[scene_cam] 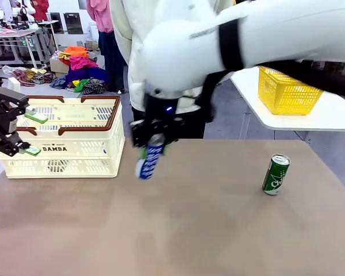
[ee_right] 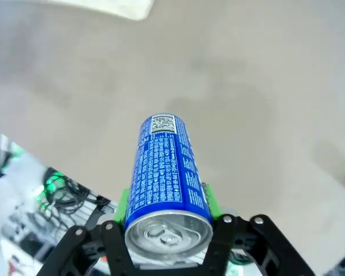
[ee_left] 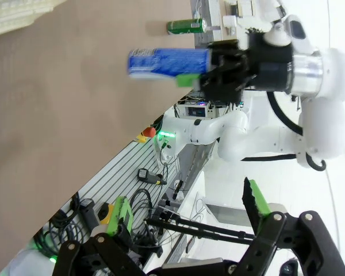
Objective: Place the drinks into the Shopping basket.
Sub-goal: Pick up one drink and place it into the Shopping basket.
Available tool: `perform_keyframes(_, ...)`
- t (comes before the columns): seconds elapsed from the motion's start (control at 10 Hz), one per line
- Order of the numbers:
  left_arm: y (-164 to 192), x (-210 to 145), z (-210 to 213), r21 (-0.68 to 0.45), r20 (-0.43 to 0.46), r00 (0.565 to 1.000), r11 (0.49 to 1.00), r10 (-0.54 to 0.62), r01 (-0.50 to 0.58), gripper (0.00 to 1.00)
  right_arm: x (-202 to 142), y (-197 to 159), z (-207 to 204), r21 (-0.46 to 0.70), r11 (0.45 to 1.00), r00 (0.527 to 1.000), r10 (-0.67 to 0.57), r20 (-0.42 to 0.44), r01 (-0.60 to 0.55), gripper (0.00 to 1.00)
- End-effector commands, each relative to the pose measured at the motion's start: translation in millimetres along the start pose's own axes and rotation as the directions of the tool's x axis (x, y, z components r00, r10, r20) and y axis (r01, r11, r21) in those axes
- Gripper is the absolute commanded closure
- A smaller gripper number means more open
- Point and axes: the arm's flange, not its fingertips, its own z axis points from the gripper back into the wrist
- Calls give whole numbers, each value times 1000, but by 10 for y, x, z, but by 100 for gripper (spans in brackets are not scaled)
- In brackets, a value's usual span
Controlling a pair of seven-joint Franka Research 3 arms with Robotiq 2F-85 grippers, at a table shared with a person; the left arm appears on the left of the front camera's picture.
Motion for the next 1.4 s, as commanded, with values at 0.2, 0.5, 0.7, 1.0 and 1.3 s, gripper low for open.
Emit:
perform_keyframes(0.2,-5,-22,24,1,-5,1000,1000,0,0,0,110,369,-653,-94,984,979,133,-157,-149,100)
perform_keyframes(0.5,-5,-22,24,1,-5,1000,1000,0,0,0,-1,391,-890,-111,978,970,153,-189,-176,79)
perform_keyframes(0.7,-5,-22,24,1,-5,1000,1000,0,0,0,-32,343,-773,-92,982,973,148,-179,-167,0)
perform_keyframes(1.0,-5,-22,24,1,-5,1000,1000,0,0,0,-53,55,59,24,990,983,141,-114,-140,0)
perform_keyframes(1.3,-5,-22,24,1,-5,1000,1000,0,0,0,-545,-1375,1589,194,973,992,-127,-11,126,0)
